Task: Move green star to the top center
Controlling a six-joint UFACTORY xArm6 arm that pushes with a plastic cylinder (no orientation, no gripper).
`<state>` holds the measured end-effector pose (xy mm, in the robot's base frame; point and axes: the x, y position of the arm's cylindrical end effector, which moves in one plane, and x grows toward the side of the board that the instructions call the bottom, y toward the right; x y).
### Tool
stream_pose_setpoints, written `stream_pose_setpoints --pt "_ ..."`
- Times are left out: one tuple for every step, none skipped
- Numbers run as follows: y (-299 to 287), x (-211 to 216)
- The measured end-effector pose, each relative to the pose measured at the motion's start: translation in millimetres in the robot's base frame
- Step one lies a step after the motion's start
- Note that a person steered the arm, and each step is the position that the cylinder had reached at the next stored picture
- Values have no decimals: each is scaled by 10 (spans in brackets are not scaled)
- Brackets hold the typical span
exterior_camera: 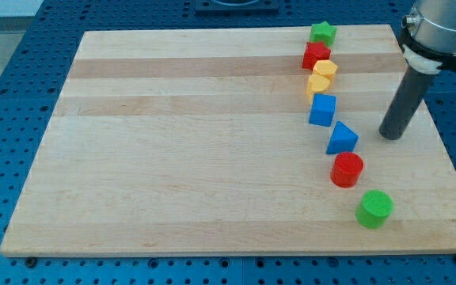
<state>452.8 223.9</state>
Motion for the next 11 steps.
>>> stream_pose_setpoints --pt "0 0" --pt "12 -90" --pt "32 -199" --pt "32 -219" --pt "144 -663" --pt "222 -1207" --pt "248 -1792" --pt "248 -1838" --pt "158 -2080" --pt "65 -2279" --pt "21 -2279"
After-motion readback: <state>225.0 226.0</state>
